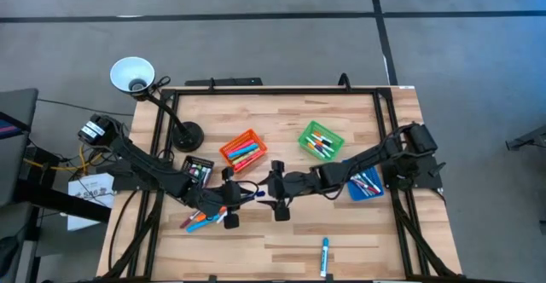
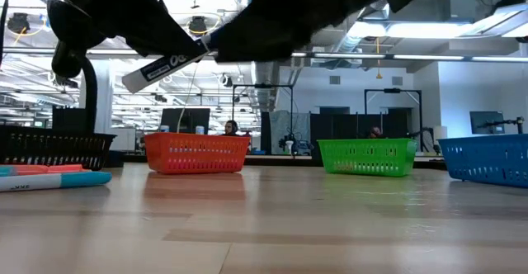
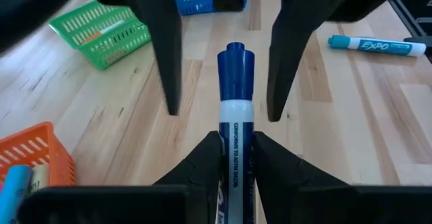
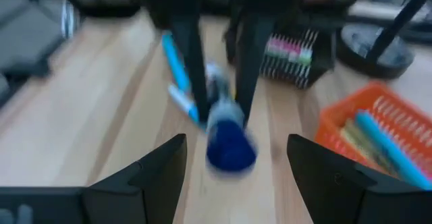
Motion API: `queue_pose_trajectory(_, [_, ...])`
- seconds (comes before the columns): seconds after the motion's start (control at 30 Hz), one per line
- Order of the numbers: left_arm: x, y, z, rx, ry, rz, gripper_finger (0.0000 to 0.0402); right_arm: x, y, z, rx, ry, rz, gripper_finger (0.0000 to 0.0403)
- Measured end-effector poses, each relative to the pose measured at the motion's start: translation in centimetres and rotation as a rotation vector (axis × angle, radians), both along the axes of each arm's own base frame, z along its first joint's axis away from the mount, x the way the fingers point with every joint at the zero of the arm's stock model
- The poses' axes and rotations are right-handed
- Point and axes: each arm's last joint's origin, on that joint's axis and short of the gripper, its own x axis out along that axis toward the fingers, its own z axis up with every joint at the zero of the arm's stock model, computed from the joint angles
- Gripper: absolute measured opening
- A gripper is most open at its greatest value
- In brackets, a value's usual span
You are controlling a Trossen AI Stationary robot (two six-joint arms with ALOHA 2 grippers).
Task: Pick & Place Markers
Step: Put the dark blue marker pen into the black bin
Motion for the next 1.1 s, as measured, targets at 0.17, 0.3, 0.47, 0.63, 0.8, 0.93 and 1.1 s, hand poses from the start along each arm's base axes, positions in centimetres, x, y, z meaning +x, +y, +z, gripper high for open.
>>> queue_pose_trajectory(0.17, [0.01, 0.02, 0.00, 0.000, 0.000, 0.001, 0.0073, 0.14, 0.10, 0.67, 0.026, -0.052, 0.000, 0.0244])
queue_pose_trajectory(0.3, [0.01, 0.01, 0.00, 0.000, 0.000, 0.000, 0.0075, 0.09, 0.20, 0.57, 0.025, -0.043, 0.005, 0.0214])
queue_pose_trajectory(0.47, [0.01, 0.02, 0.00, 0.000, 0.000, 0.001, 0.0074, 0.09, 0.20, 0.57, 0.025, -0.044, 0.005, 0.0146])
queue_pose_trajectory(0.63, [0.03, 0.06, 0.00, 0.001, 0.000, 0.002, 0.0079, 0.09, 0.20, 0.57, 0.025, -0.044, 0.005, 0.0078])
queue_pose_trajectory(0.8, [0.13, 0.25, -0.02, 0.001, 0.003, 0.006, 0.0077, 0.08, 0.20, 0.55, 0.025, -0.041, 0.005, 0.0056])
queue_pose_trajectory(0.93, [0.10, 0.35, -0.11, 0.004, 0.012, 0.015, 0.0075, 0.06, 0.14, 0.48, 0.020, -0.034, -0.003, 0.0097])
queue_pose_trajectory(1.1, [0.02, 0.28, -0.16, 0.008, 0.018, 0.011, 0.0077, -0.19, 0.10, -0.02, 0.004, 0.020, -0.004, 0.0181])
